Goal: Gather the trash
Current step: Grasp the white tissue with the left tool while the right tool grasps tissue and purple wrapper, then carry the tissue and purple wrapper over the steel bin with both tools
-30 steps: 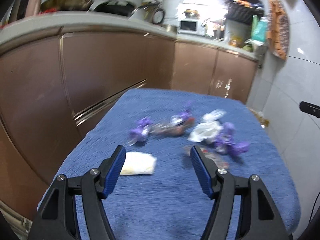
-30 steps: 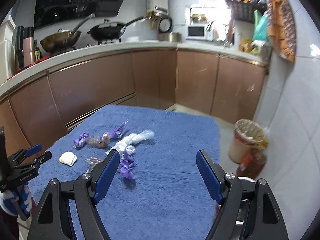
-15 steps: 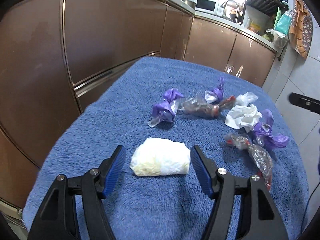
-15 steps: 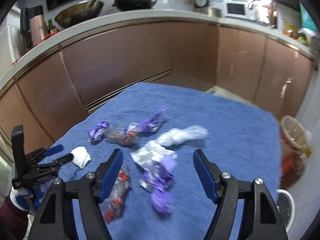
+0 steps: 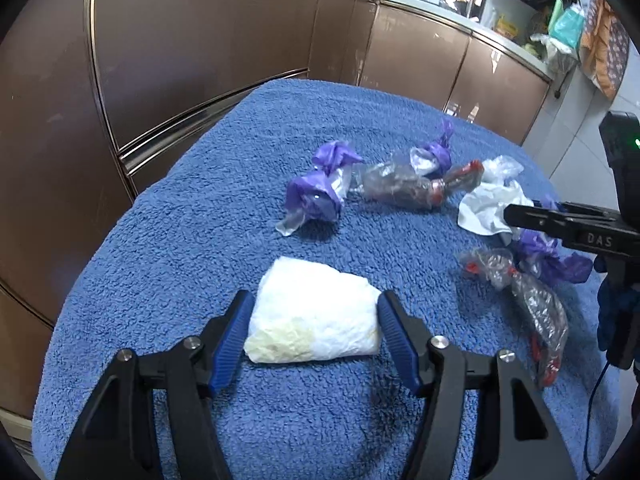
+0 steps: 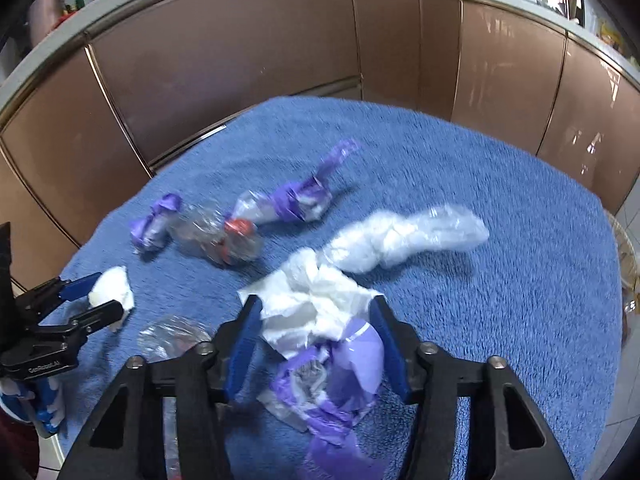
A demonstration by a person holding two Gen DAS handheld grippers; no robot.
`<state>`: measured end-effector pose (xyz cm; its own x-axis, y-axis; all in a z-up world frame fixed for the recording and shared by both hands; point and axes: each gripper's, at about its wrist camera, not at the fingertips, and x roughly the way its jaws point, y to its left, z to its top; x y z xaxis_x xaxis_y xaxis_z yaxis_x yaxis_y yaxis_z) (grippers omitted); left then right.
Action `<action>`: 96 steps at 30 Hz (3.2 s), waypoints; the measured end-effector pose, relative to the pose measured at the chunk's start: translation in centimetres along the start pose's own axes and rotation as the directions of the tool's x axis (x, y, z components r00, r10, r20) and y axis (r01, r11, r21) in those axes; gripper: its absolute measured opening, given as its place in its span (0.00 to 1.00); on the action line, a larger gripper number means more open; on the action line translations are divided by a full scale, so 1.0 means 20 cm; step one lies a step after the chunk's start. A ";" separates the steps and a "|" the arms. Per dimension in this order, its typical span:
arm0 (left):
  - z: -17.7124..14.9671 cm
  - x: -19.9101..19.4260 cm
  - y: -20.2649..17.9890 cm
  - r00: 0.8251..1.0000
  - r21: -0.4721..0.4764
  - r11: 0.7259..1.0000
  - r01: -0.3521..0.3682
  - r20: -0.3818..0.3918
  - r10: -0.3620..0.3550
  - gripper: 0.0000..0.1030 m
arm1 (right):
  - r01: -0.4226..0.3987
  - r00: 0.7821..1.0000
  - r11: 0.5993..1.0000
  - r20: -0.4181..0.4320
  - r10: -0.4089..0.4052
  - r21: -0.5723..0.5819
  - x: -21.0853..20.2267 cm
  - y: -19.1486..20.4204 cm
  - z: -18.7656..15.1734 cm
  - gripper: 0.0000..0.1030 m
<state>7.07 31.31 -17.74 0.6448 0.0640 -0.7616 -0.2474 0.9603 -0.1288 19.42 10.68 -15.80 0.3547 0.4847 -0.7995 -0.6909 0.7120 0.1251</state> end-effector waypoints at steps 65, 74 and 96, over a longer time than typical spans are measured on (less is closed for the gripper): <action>-0.07 -1.00 -0.33 0.939 0.105 0.990 0.094 0.322 -0.123 0.10 | 0.063 0.850 0.995 0.518 -0.096 0.080 -1.51 0.06 -0.46 0.16; 0.01 -1.17 -0.64 0.909 0.194 0.969 0.151 0.358 -0.213 0.10 | 0.104 0.788 0.977 0.584 -0.196 0.187 -1.78 -0.11 -0.68 0.16; 0.28 -0.55 -2.02 0.888 0.509 0.774 0.376 0.041 -0.458 0.10 | 0.226 0.792 0.804 0.376 -0.480 0.551 -1.60 -0.90 -1.07 0.16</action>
<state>14.07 -6.71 -0.60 0.7154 -0.3719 -0.5916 0.4190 0.9058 -0.0627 7.11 -28.53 -5.08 0.8498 0.2332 -0.4727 -0.1282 0.9613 0.2437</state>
